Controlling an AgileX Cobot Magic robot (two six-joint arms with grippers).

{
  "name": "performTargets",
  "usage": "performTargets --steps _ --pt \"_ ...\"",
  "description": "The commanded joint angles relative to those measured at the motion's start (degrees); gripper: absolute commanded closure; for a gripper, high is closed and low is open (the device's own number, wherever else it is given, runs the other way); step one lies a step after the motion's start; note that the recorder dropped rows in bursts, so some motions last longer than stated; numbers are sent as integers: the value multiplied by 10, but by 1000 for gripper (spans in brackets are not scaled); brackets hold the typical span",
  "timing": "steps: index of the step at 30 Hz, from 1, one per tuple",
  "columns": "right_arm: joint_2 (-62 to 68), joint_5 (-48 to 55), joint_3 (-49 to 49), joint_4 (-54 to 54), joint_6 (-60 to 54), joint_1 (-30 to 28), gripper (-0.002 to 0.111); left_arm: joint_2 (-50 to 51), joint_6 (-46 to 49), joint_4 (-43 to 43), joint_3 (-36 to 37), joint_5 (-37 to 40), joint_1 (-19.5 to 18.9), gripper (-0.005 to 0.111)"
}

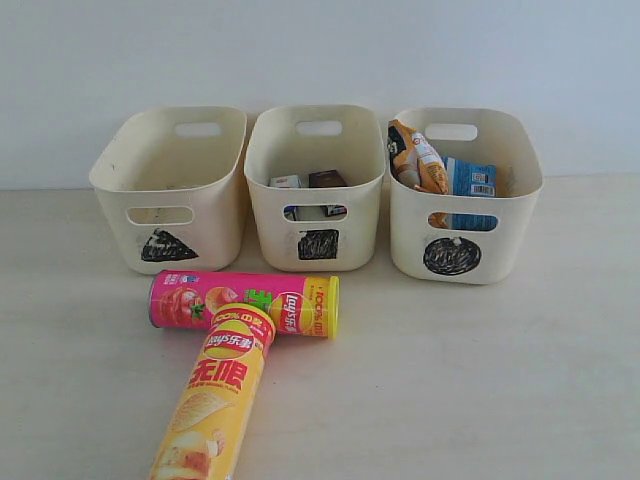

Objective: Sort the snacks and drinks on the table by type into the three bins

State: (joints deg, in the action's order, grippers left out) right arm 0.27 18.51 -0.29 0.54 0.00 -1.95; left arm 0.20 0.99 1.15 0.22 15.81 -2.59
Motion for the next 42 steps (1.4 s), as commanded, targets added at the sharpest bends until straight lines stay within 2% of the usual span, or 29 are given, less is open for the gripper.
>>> performTargets --steps 1,8,11,14,16,18,22,24,28,32,38,42 --pt "-3 -2 3 3 -4 -3 108 -2 -5 -2 -2 -3 4 103" --pt "-3 0 3 3 -4 -3 108 -2 5 0 -2 -24 4 103" --pt "-3 0 3 3 -4 -3 108 -2 -1 -43 -2 -51 4 103" --pt "-3 0 3 3 -4 -3 108 -2 -1 -83 -2 -129 4 103" --pt "-3 0 3 3 -4 -3 108 -2 -1 -152 -2 -169 4 103" --pt "-3 0 3 3 -4 -3 108 -2 -25 -231 -2 -242 4 103" --pt "-3 0 3 3 -4 -3 108 -2 -179 -221 -13 -375 4 103" --pt "-3 0 3 3 -4 -3 108 -2 -186 -221 -29 -393 4 103" --pt "-3 0 3 3 -4 -3 108 49 -194 -211 -97 -396 4 103" --pt "-3 -3 3 3 0 -3 108 148 -194 -189 -168 -381 4 103" --pt "-3 0 3 3 0 -3 108 290 -194 -40 -277 -311 4 103" --pt "-3 0 3 3 0 -3 108 390 -194 67 -358 -222 4 103"
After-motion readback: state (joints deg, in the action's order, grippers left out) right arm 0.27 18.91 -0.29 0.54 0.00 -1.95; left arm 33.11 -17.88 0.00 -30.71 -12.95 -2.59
